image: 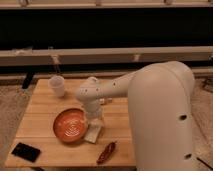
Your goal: Push the ceramic bowl across the table
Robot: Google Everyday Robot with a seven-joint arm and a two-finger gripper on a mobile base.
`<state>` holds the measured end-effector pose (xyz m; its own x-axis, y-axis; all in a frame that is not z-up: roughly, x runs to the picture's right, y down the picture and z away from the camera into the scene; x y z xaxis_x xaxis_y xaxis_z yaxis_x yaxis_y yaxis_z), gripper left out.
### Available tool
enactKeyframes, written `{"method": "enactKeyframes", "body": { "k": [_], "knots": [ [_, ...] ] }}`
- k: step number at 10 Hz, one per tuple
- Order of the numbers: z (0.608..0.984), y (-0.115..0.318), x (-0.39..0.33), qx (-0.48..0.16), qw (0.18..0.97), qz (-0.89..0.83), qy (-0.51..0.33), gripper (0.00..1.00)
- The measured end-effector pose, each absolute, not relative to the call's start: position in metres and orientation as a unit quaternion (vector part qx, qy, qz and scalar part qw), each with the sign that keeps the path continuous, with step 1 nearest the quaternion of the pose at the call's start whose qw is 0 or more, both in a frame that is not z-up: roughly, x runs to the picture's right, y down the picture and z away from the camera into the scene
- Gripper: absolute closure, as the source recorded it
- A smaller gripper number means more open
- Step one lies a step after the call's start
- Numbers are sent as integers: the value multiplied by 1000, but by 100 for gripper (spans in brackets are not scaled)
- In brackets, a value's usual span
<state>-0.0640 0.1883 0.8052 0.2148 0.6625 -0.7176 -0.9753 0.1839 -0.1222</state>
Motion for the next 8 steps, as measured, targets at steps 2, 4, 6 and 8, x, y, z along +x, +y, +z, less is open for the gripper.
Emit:
{"method": "enactKeyframes", "body": {
  "k": [2, 4, 6, 8],
  "knots": [
    [805, 188, -65, -297, 726, 562, 263, 35],
    [804, 187, -65, -299, 728, 559, 260, 35],
    [803, 185, -66, -301, 731, 556, 256, 35],
    [803, 184, -67, -303, 735, 552, 252, 35]
  ]
}}
